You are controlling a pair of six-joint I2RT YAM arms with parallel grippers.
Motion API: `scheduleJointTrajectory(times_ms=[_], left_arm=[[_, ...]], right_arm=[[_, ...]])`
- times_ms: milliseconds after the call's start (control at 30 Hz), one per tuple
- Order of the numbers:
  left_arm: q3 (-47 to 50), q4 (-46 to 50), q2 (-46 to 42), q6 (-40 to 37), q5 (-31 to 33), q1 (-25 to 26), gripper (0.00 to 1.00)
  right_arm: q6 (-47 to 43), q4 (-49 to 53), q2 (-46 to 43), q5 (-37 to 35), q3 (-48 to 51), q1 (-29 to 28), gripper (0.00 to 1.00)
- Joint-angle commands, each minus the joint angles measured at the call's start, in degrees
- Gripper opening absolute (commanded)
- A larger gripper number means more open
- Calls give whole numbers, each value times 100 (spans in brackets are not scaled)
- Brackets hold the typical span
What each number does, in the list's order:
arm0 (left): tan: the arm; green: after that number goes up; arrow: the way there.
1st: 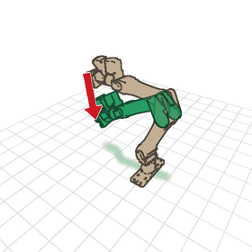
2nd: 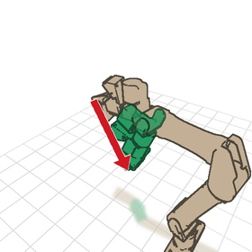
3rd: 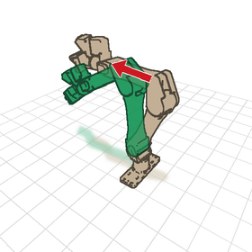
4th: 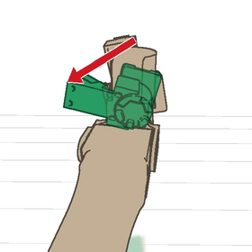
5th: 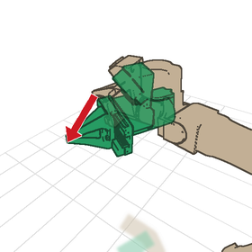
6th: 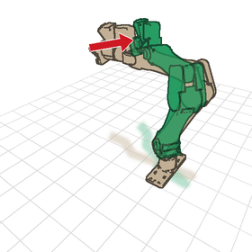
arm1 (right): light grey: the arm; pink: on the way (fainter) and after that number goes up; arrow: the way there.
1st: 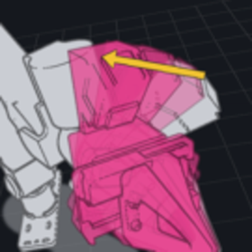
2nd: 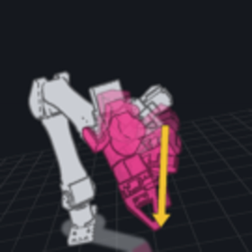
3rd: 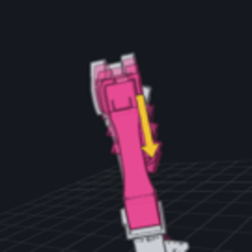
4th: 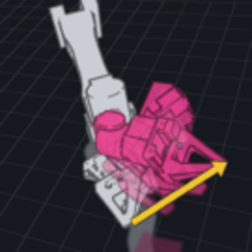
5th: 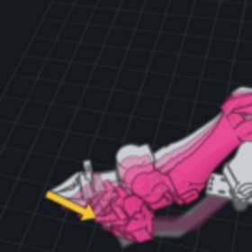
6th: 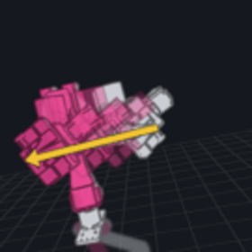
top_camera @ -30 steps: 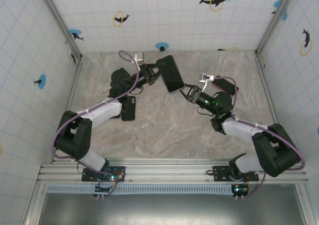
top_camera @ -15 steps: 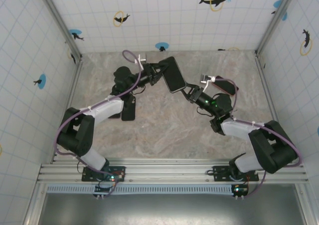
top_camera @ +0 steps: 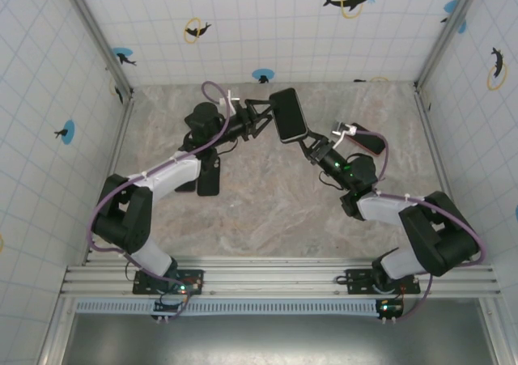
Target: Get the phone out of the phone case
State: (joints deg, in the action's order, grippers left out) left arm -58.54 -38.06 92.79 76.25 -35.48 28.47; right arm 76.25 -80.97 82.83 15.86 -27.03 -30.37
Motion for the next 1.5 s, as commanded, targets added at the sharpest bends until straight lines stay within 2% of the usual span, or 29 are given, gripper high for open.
scheduleJointTrajectory(times_ms=[0,100,400,600,833,1467], left_arm=[[173,184,-293,-186,275,43,72],[486,187,-595,-166,606,210,72],[1396,-282,-1463,365,2286,1126,70],[1423,-562,-1434,766,2811,1587,65],[1401,-1177,-1140,1128,2869,1800,59],[1240,-1395,-790,1262,2828,1838,49]], right_arm=[[-117,-830,105,-433,-64,-4,0],[-237,-876,210,-689,-102,-29,0],[-820,-929,493,-1570,-239,-291,0],[-1199,-964,576,-2182,-242,-544,0],[-1384,-1058,638,-2541,-281,-684,0],[-1493,-1302,872,-2377,-488,-877,0]])
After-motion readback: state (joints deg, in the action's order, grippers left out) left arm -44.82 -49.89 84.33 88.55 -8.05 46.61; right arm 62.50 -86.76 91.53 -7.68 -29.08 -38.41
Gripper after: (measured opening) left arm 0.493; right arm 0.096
